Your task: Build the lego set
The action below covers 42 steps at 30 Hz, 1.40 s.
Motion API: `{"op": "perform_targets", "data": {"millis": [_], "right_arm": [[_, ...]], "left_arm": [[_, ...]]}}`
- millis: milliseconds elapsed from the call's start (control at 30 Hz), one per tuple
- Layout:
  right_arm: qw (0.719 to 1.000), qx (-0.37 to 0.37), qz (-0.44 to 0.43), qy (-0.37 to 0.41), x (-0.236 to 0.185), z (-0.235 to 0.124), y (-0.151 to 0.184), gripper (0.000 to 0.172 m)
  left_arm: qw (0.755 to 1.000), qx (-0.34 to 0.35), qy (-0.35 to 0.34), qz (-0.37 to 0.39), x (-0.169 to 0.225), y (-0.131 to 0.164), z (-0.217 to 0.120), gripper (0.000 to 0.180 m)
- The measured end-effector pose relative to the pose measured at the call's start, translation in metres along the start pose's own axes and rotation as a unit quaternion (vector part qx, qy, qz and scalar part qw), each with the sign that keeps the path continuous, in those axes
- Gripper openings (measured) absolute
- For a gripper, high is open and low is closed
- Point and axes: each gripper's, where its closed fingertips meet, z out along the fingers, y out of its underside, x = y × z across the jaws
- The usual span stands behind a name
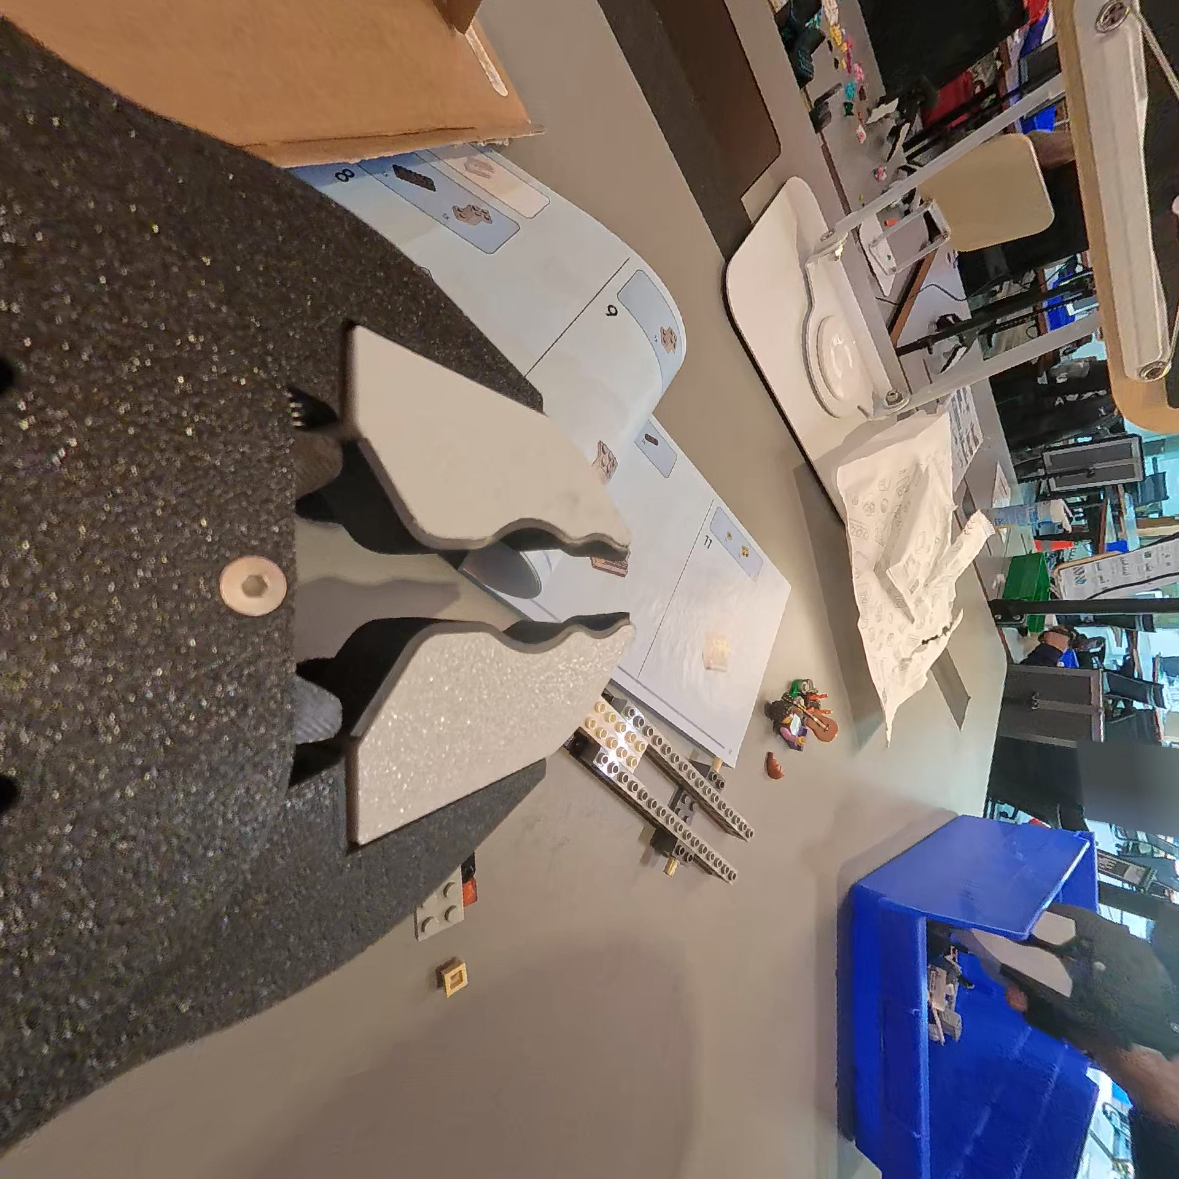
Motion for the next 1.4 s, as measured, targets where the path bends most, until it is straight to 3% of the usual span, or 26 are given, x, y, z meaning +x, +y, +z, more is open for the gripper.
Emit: {"op": "perform_targets", "data": {"millis": [300,667,800,1000,1200,1400], "right_arm": [[0.998,0.028,-0.037,0.033,0.006,0.002,-0.011,0.018],[0.996,0.034,-0.061,0.047,0.01,0.007,-0.012,0.016],[0.996,0.01,-0.055,0.074,0.022,0.005,0.0,0.0],[0.996,0.049,-0.042,0.061,0.014,-0.001,-0.01,0.005],[0.997,0.039,-0.042,0.057,0.011,0.007,-0.014,0.019],[0.997,0.033,-0.033,0.058,0.014,0.008,-0.014,0.013]], "left_arm": [[1.0,-0.005,0.0,0.005,0.002,0.001,0.0,0.017],[1.0,-0.017,-0.003,0.009,0.002,0.004,0.003,0.017],[1.0,-0.019,-0.005,0.009,0.002,0.005,0.002,0.017],[1.0,-0.017,-0.01,0.007,0.003,0.005,-0.001,0.017],[1.0,-0.017,-0.012,0.009,0.003,0.005,-0.001,0.017],[1.0,-0.014,-0.015,0.008,0.005,0.006,-0.007,0.017]]}}
